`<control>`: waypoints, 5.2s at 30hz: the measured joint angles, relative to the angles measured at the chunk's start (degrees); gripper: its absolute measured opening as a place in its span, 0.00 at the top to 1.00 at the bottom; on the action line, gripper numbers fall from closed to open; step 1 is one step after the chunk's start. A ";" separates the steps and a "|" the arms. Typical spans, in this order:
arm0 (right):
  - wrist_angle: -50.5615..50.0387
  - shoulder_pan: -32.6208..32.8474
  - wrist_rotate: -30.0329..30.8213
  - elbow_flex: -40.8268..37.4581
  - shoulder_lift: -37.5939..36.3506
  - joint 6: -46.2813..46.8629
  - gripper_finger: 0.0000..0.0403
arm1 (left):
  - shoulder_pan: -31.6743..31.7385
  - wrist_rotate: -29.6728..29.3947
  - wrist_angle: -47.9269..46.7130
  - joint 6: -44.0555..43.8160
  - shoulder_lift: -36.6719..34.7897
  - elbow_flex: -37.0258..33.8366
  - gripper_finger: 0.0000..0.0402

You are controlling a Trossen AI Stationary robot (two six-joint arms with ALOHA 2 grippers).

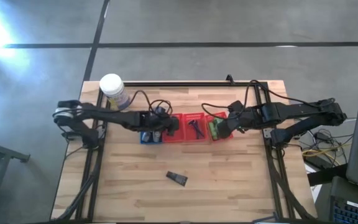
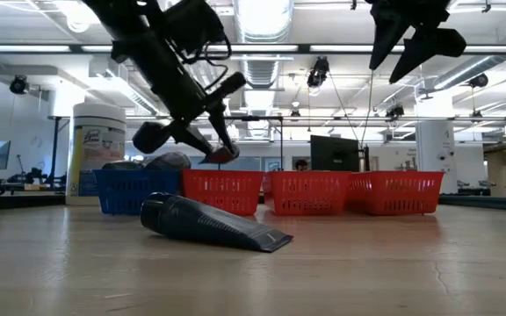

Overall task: Pick & Place Travel size toiletries
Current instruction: Put the shave cream into the left red bin, then return to home position

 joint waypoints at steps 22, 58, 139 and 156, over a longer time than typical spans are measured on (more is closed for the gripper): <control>-0.14 -0.02 1.51 -0.02 -0.10 -2.35 0.29 | -2.34 22.97 3.28 48.95 -6.95 1.99 0.43; 0.28 -0.02 -0.37 -0.83 -0.03 -2.85 0.37 | -25.97 17.27 -6.21 79.78 15.69 10.97 0.31; 15.00 -2.29 -9.71 -1.16 -2.93 -26.22 0.23 | -9.38 2.68 -17.51 37.85 -29.70 1.06 0.51; 17.76 -8.44 7.66 -1.09 -14.58 -30.94 0.38 | -9.43 1.74 -15.57 36.51 -67.10 -23.55 0.51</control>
